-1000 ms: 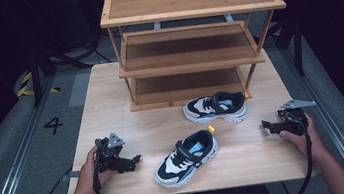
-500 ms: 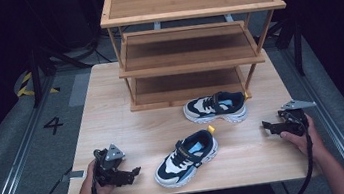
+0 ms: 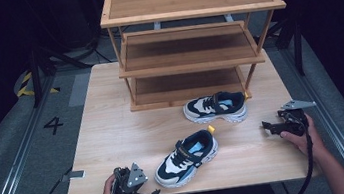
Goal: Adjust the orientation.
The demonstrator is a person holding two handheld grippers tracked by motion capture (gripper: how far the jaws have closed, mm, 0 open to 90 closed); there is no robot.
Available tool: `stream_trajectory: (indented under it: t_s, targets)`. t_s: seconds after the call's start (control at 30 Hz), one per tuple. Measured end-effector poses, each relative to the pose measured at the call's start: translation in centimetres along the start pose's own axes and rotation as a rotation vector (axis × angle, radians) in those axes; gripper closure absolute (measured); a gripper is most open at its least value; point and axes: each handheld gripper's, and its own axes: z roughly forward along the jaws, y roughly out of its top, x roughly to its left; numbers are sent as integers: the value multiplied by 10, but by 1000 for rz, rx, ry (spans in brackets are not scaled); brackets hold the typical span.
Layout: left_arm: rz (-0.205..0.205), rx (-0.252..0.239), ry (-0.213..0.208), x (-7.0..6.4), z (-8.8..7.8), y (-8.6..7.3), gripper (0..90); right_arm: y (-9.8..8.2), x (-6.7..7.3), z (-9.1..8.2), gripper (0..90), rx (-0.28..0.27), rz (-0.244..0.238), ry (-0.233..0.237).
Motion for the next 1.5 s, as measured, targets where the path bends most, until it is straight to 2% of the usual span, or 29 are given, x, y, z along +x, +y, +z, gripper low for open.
stream_trajectory:
  t_s: [0.07, 0.13, 0.23, 0.3, 0.47, 0.53, 0.57, 0.7, 0.73, 0.77, 0.87, 1.07, 1.17, 1.33, 1.4, 1.5]
  targets:
    - [1, -9, -9, 0, 2, 4, 161, 0, 0, 0, 154, 0, -1, 0]
    - [31, 5, 9, -1, 8, 10, 162, 0, 0, 0, 154, 0, -1, 0]
    - [54, 0, -5, -2, 16, 18, 163, 0, 0, 0, 154, -1, -3, 1]
    - [58, 1, 7, -2, 19, 21, 165, 0, 0, 0, 154, -1, -4, 2]
    - [71, -2, -30, 4, 26, 26, 116, 0, 0, 0, 155, 0, -4, 4]
    - [80, 0, 4, 9, 27, 29, 128, 0, 0, 0, 155, -1, -6, 5]
    - [74, -4, 17, 12, 27, 30, 157, 0, 0, 0, 155, -1, -8, 6]
    - [35, 6, 57, 32, 30, 35, 157, 0, 0, 0, 155, -1, -10, 7]
    - [35, 6, 57, 32, 30, 35, 152, 0, 0, 0, 155, -1, -10, 7]
    - [31, 0, 58, 37, 32, 36, 152, 0, 0, 0, 154, -2, -11, 9]
    - [28, -1, 101, 50, 37, 44, 181, 0, 0, 0, 154, -2, -13, 13]
    - [6, -4, 141, 72, 47, 57, 211, 0, 1, 0, 155, -2, -19, 19]
    - [-19, -19, 146, 83, 54, 64, 228, 0, 1, 0, 155, 0, -21, 19]
    - [-39, -33, 123, 96, 62, 72, 255, 0, 1, 0, 155, -1, -23, 19]
    - [-62, -37, 107, 100, 63, 75, 261, 0, 2, -1, 154, -2, -20, 20]
    - [-67, -34, 105, 103, 62, 80, 273, -1, 2, -1, 154, -3, -20, 20]
